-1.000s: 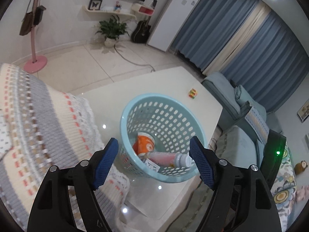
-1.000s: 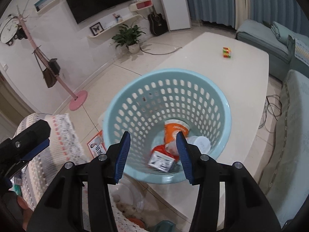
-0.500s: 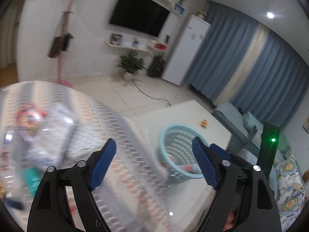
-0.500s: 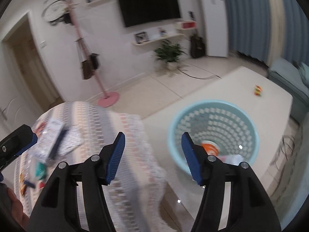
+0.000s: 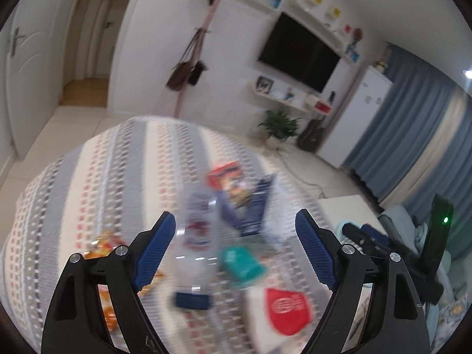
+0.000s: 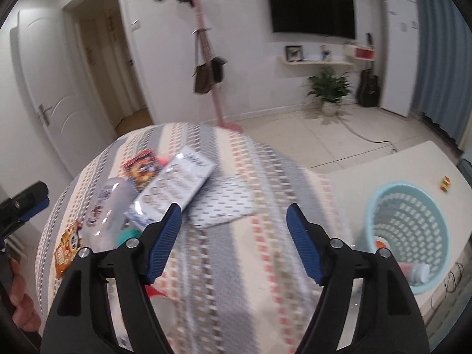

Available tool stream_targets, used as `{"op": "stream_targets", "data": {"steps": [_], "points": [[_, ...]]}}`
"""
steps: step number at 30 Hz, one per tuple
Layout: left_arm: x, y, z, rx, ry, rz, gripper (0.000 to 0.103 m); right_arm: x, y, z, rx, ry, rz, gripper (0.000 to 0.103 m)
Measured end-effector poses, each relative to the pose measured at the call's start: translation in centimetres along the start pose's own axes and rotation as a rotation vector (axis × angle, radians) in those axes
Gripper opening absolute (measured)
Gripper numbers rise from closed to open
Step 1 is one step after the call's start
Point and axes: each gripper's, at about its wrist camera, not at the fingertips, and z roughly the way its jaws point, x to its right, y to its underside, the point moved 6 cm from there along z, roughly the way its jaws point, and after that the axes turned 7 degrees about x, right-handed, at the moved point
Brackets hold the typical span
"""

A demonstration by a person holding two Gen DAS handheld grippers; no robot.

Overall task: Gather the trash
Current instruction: 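Move both tools back over the table toward the bottle and box, then grasp the clear plastic bottle with the left tool while the right tool grasps the white box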

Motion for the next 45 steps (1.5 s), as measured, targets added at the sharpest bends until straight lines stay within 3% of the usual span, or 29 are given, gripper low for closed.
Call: {"op": "stream_targets", "data": {"steps": [5,8,13,23,29,35,45], "points": [[-3.2,0.8,2.3,-0.080,-0.026,-0.028,0.081,-3.5,-0.3,3.3,-0.069,-0.045,-0.017,0.073],[-3.4,2.0,3.9,-0.127,-0.020,-0.019,0.081,-4.6,-0.2,5.1,-0.118,-0.072,0.016,0.079],[-3.7,3.6,6.5,-0.184,-0.042,0.014,0.081,-5.0,-0.3,7.9,-0.202,-0.109,0.105,0.079],[-3.8,4.7,8.9,-0.218,-0.100,0.067,0.080,-5.9,-0.8,11.3,-0.269,-0.076,0.142,0.079],[-3.5,5.1,9.7,-0.239,-0.122,0.092,0.073,-6.4,-0.1,13.0,-0.333,-0.080,0.167,0.078],[-3.4,5.3,9.9,-0.251,-0.137,0.116,0.054,-6.6,-0.1,12.6,-0.339,-0.110,0.144,0.058],[-2.3,3.5,6.5,-0.145,-0.080,0.074,0.054,-6.4,-2.0,8.3,-0.186,-0.079,0.045,0.050]]}}
